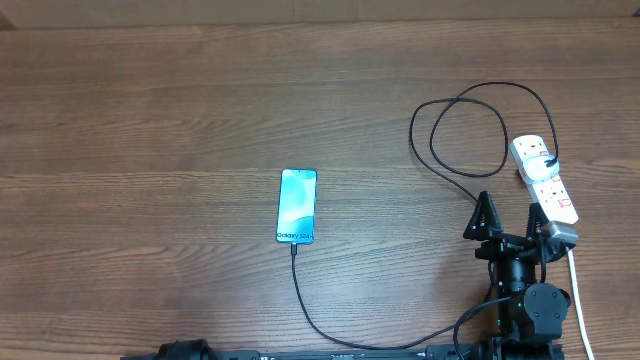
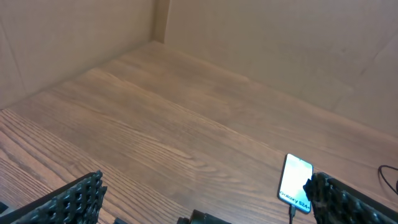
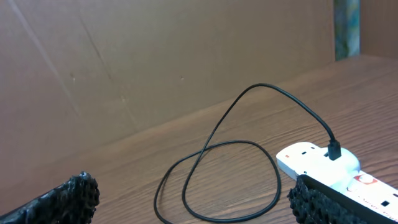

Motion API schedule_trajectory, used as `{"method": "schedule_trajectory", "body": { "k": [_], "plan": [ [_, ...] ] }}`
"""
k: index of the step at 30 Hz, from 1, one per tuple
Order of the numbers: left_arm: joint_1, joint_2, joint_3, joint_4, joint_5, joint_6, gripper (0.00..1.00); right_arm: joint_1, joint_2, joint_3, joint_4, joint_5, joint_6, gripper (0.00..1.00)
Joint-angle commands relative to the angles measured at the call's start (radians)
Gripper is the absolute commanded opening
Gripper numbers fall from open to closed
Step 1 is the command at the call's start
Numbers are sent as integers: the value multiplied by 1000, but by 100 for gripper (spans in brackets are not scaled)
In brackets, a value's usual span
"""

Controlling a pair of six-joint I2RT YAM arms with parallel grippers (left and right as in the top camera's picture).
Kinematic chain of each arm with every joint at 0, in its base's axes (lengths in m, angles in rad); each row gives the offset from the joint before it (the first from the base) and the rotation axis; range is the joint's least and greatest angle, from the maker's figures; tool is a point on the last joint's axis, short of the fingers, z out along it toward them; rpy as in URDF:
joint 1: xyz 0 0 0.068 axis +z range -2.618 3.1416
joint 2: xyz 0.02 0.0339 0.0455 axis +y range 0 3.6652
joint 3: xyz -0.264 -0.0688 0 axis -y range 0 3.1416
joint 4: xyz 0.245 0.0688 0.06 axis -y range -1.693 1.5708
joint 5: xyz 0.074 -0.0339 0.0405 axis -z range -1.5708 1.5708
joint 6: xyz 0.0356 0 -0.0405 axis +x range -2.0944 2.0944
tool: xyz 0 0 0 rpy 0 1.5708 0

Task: Plug charger to phone and switch on socket

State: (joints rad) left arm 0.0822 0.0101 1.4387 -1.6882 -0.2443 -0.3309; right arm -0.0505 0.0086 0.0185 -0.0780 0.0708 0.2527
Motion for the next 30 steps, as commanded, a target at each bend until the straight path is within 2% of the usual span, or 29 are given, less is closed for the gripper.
{"method": "schedule_trajectory", "body": {
  "k": [1,20,21,25,30],
  "plan": [
    [3,-5,-3,-1,-10,2,100,6,-6,-11,2,-13,-48,100],
    [3,-5,-3,-1,-10,2,100,6,-6,-11,2,-13,-48,100],
    [3,-5,-4,2,23,-16,100,6,-6,-11,2,-13,-48,100],
    [-8,-5,-79,119,74,-118,100,6,-6,-11,2,-13,-48,100],
    [-11,-5,-342,372,93,-50,100,6,-6,-11,2,-13,-48,100]
  ]
}}
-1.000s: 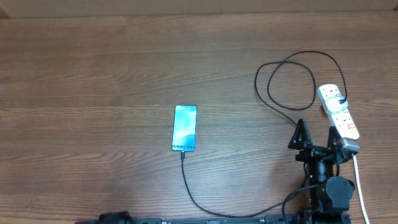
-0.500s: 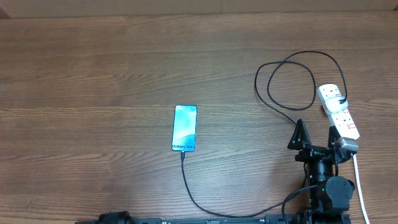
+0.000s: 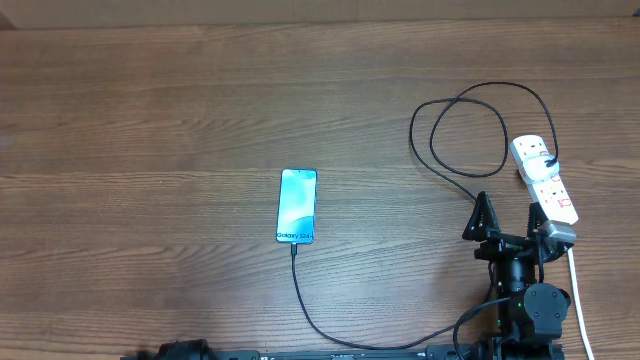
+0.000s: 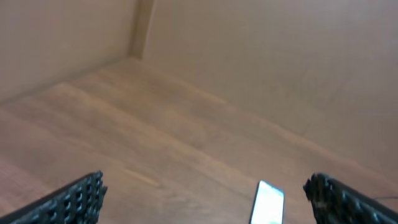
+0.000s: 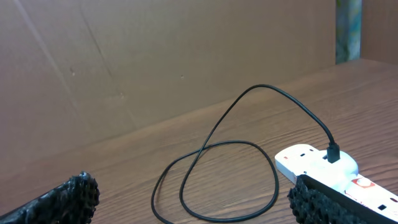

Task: Plug charger to phone and switch on socket

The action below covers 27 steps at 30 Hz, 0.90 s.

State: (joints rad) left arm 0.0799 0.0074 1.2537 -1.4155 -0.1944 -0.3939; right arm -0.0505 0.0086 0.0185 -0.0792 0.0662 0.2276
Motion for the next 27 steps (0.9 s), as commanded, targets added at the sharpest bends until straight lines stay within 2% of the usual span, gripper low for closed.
{"method": "schedule_trajectory", "body": {
  "k": [1,8,17,21,27],
  "plan": [
    [-13,-3,-208,153,55,23,100,6,-6,-11,3,-9,-23,100],
    [-45,-3,-653,665,204,103,100,6,-6,-11,3,-9,-23,100],
    [-42,-4,-1077,1146,211,116,100,6,-6,-11,3,-9,-23,100],
    [-51,-4,-1192,1285,213,179,100,6,-6,-11,3,-9,-23,100],
    [-74,-4,-1241,1320,205,322,100,6,-6,-11,3,-9,-23,100]
  ]
}}
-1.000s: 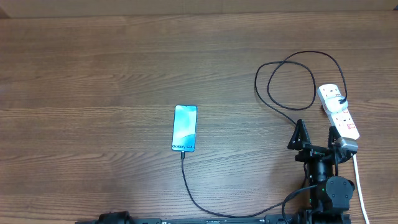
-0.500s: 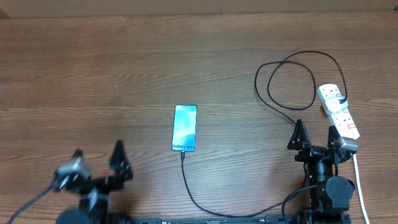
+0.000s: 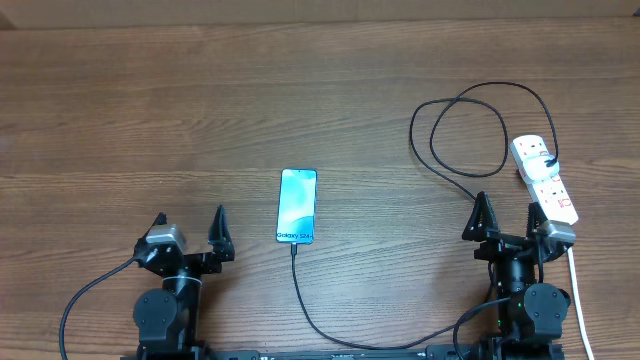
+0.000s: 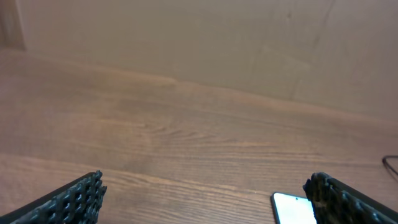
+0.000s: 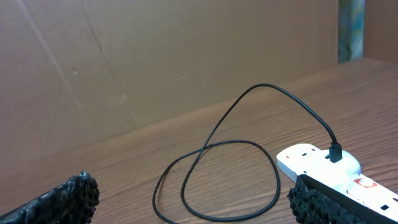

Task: Plug charger to phone and switch on socket

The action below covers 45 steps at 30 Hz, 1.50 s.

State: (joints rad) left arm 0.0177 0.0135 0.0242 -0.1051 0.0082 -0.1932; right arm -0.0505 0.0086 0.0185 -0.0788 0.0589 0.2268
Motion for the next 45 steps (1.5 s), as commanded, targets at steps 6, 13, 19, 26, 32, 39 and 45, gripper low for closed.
{"method": "schedule_trajectory", "body": {
  "k": [6,13,19,26,32,39,45],
  "plan": [
    [-11,-10,-12,8,-5,217,99,6,-6,-11,2,-2,-22,100],
    [-11,-10,-12,9,-3,216,100,6,-6,-11,2,-2,-22,100],
    [-11,-10,-12,13,0,216,99,6,-6,-11,2,-2,-22,100],
    [-10,-10,-12,12,0,216,100,6,-6,-11,2,-2,-22,100],
    [-10,-10,-12,12,0,216,100,6,-6,-11,2,-2,-22,100],
    [-10,-10,-12,12,0,216,100,6,-6,-11,2,-2,-22,100],
    [-10,-9,-12,12,0,216,100,7,-6,-11,2,-2,-22,100]
  ]
}}
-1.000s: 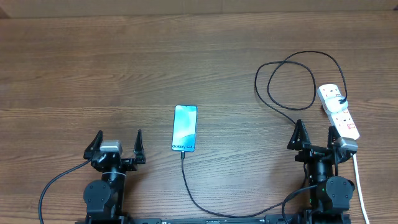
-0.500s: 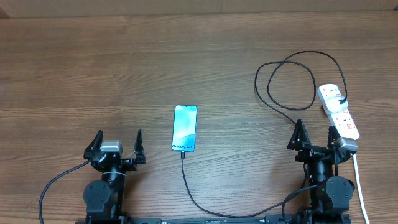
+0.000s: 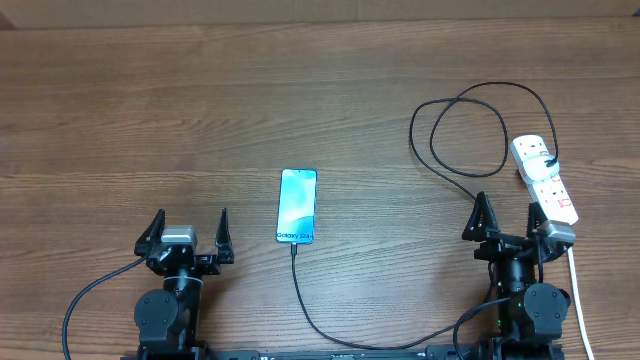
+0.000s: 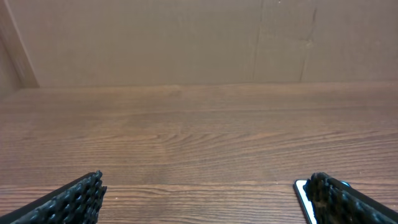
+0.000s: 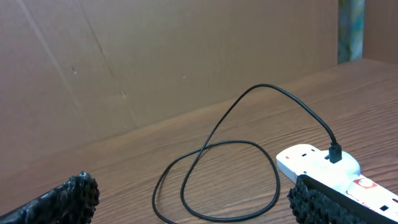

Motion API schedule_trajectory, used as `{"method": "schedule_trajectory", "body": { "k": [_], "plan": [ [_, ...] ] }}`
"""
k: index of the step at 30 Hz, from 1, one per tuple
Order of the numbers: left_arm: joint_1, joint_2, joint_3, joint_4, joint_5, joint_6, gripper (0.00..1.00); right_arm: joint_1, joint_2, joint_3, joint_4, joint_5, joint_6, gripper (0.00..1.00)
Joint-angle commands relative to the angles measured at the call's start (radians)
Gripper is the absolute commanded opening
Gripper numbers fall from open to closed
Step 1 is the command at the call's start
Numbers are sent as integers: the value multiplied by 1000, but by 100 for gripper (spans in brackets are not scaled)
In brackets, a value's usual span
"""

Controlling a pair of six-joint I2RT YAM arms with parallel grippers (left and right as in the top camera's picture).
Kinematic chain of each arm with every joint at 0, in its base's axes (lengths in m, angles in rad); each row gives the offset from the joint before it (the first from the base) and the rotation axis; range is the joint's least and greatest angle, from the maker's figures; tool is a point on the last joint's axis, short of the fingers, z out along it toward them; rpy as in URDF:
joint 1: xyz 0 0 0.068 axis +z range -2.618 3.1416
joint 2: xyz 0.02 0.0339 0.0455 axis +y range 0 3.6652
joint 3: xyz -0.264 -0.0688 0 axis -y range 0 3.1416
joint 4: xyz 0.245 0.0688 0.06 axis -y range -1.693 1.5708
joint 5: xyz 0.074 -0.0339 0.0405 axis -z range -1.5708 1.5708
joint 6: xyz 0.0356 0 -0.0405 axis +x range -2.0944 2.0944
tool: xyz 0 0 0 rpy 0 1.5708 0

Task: Plug charger to phone and switch on socket

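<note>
A phone (image 3: 297,206) with a lit blue screen lies flat at the table's middle, and a black charger cable (image 3: 300,290) runs from its near end. The cable loops (image 3: 455,130) at the right and ends in a plug in the white socket strip (image 3: 545,178); the strip (image 5: 323,165) and loop (image 5: 217,180) also show in the right wrist view. My left gripper (image 3: 186,243) stands open left of the phone, whose corner (image 4: 303,190) shows beside its right finger. Open too is my right gripper (image 3: 507,222), just left of the strip's near end.
Brown cardboard walls (image 4: 186,37) stand behind the wooden table (image 3: 150,100). The strip's white lead (image 3: 578,300) runs off the near edge at the right. Both arm bases sit at the near edge.
My left gripper has turned a little, now squarely facing the far wall, with the phone's corner further right in its view. The right arm, phone and cable have not moved.
At first the left arm was out of the overhead view, its camera looking across the table at the phone. Then it stood at the near left edge, open. The phone stayed cabled and the right gripper held open beside the strip throughout.
</note>
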State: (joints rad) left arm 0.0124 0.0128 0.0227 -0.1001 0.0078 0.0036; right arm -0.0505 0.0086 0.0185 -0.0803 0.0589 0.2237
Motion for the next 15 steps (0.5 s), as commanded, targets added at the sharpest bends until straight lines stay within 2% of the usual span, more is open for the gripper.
{"method": "schedule_trajectory", "body": {
  "k": [1,8,15],
  "plan": [
    [-5,-8,-11,7,1,19,100,11,-6,-11,3,3,-20,100],
    [-5,-8,-11,7,0,19,100,48,-6,-11,0,0,-25,100],
    [-5,-8,-11,7,1,19,99,48,-6,-11,-3,-21,-174,100]
  ]
}}
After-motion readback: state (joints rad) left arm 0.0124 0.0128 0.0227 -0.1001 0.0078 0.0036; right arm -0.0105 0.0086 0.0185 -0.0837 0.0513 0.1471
